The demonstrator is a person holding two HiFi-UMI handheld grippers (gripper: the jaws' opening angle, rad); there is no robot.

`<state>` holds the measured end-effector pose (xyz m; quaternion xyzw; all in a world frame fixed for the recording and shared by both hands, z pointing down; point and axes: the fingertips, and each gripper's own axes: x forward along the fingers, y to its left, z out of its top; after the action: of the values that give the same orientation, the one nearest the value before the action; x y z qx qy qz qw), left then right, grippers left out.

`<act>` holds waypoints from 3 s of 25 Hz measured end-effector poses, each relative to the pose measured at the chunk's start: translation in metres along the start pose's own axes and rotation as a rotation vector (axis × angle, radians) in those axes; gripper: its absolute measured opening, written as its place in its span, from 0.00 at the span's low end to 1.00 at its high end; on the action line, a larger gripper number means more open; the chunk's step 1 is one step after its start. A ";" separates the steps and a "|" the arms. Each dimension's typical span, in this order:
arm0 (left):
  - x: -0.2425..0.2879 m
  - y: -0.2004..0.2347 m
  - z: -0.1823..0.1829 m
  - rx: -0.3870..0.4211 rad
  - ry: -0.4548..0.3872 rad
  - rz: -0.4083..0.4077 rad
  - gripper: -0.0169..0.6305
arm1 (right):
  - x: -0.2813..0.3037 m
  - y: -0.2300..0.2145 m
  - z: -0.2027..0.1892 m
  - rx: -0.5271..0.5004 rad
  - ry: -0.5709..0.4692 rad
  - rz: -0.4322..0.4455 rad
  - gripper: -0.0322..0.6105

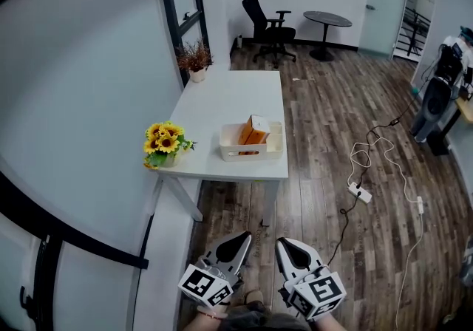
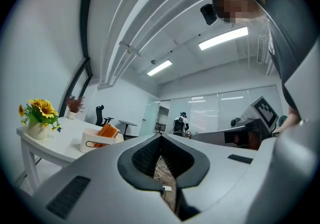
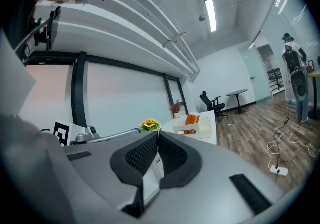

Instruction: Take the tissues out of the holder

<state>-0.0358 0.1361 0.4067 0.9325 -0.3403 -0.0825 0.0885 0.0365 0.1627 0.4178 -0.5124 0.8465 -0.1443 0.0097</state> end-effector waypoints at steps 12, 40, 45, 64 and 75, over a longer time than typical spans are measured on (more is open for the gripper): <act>0.017 0.022 -0.002 -0.024 0.008 -0.014 0.04 | 0.015 -0.025 0.000 0.012 0.012 -0.071 0.06; 0.116 0.101 0.020 0.071 -0.042 0.125 0.04 | 0.125 -0.100 0.052 -0.111 -0.034 0.059 0.06; 0.118 0.110 0.019 0.071 -0.059 0.157 0.04 | 0.136 -0.106 0.044 -0.110 -0.013 0.086 0.06; 0.152 0.153 0.028 0.071 -0.042 0.136 0.04 | 0.187 -0.119 0.046 -0.072 0.082 0.087 0.06; 0.185 0.212 0.023 0.045 -0.024 0.107 0.04 | 0.252 -0.143 0.045 -0.093 0.115 0.020 0.06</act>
<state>-0.0331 -0.1461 0.4136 0.9138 -0.3923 -0.0810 0.0677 0.0478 -0.1292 0.4438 -0.4946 0.8565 -0.1341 -0.0614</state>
